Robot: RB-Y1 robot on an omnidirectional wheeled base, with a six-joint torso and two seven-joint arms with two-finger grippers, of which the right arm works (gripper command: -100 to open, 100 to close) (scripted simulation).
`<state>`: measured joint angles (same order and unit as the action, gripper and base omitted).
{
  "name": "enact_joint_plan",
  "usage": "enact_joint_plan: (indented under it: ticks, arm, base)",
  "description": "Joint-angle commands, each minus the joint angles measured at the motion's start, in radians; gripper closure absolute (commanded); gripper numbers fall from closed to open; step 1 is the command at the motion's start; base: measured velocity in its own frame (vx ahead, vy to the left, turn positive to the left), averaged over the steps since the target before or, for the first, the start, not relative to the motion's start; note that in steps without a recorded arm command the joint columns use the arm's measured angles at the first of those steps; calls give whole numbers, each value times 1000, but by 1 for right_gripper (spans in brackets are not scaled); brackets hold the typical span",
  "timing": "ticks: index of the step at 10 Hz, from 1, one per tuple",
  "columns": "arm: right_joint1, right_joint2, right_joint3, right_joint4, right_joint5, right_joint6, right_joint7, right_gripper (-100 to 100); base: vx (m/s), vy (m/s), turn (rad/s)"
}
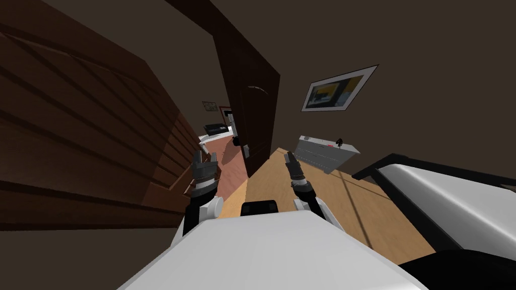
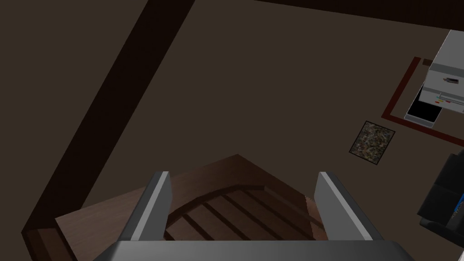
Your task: Push the door open
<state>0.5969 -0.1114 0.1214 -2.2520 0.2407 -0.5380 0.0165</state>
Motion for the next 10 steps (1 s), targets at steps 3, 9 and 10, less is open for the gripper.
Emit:
enact_joint_plan:
  ticks: [3, 9, 10]
  arm:
    - [31, -28, 71, 73, 69, -25, -69, -100]
    - [77, -71, 177, 172, 171, -54, -172, -100]
    - [86, -79, 199, 192, 192, -59, -192, -100]
  base:
    - [179, -3, -9]
    - [175, 15, -10]
    - [153, 13, -6]
